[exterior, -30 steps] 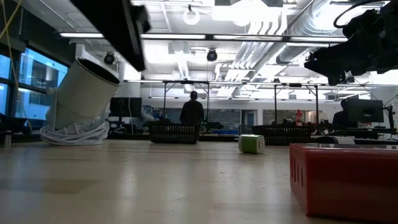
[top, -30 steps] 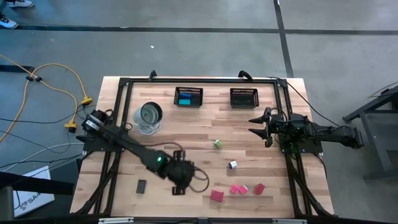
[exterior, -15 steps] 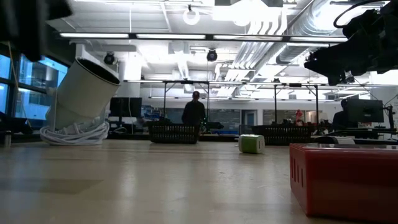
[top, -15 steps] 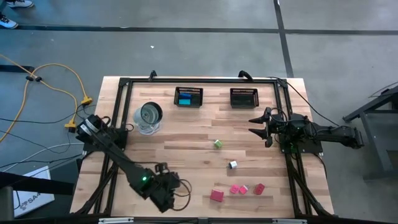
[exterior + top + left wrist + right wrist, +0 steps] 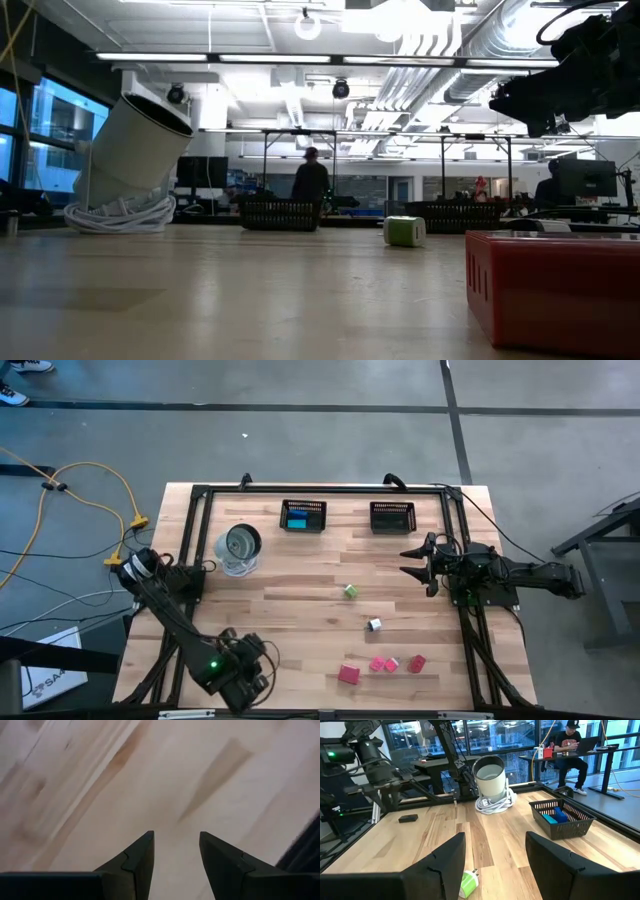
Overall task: Pick & Place Office items
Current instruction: Put the black digital clock into the left black bin
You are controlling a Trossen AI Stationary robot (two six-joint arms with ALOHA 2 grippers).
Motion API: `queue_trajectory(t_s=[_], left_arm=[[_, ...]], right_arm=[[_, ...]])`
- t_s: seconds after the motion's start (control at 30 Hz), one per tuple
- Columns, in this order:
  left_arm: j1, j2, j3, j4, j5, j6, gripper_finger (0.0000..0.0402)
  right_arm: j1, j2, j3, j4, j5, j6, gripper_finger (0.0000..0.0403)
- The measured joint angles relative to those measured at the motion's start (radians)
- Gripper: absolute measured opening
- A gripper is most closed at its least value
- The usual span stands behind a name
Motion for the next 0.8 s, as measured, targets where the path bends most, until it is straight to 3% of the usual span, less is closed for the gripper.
queue_trajectory(t_s=[0.27,0.47,0.63,0.8], left_arm=[[-0.008,0.001,0.0,-0.16,0.107,-0.356,0.0149],[-0.061,0.028,-0.03,-0.13,0.146,-0.555,0.0149],[-0.1,0.084,-0.032,-0.117,0.22,-0.639,0.015],[-0.114,0.101,-0.032,-0.093,0.219,-0.688,0.0161]], right_arm=[[0.0,0.0,0.0,0.0,0.0,0.0,0.0194],[0.0,0.0,0.0,0.0,0.0,0.0,0.0194],[0.0,0.0,0.0,0.0,0.0,0.0,0.0194],[0.0,0.0,0.0,0.0,0.0,0.0,0.0194]])
